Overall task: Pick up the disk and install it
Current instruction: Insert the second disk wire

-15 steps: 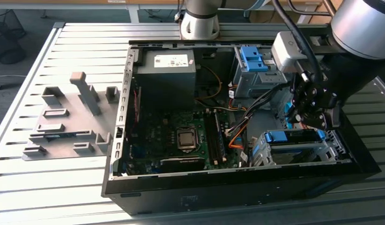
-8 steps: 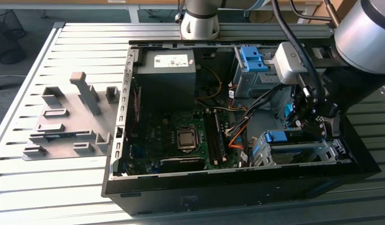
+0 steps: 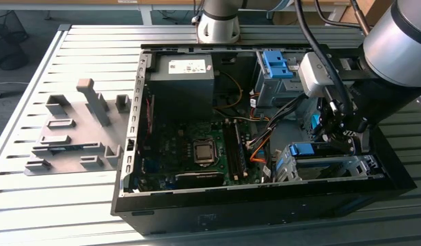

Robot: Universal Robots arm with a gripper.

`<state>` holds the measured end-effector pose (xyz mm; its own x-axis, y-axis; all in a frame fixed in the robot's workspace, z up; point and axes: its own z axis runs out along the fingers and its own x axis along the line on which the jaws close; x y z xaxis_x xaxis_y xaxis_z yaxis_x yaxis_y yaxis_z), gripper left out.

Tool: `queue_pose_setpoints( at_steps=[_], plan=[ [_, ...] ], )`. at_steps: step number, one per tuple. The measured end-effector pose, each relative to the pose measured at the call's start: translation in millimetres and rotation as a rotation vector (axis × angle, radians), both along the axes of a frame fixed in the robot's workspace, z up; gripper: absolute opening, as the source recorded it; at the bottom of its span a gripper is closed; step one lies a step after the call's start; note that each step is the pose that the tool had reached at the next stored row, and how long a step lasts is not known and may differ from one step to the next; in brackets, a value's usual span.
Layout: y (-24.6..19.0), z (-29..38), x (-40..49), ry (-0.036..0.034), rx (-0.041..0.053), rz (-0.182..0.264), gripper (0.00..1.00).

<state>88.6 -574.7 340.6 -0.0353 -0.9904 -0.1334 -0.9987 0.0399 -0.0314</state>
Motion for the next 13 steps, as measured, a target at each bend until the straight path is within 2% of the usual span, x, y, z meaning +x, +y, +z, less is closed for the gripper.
queue_pose_setpoints(
  at_steps=[6,11,13],
  plan=[
    [0.0,-0.1,0.0,0.0000,0.0002,0.000,0.16],
    [-6.0,-1.4,0.2,0.0000,0.0037,0.000,0.16],
    [-6.4,-2.4,1.7,0.0001,0.0043,0.000,0.16]
  ],
)
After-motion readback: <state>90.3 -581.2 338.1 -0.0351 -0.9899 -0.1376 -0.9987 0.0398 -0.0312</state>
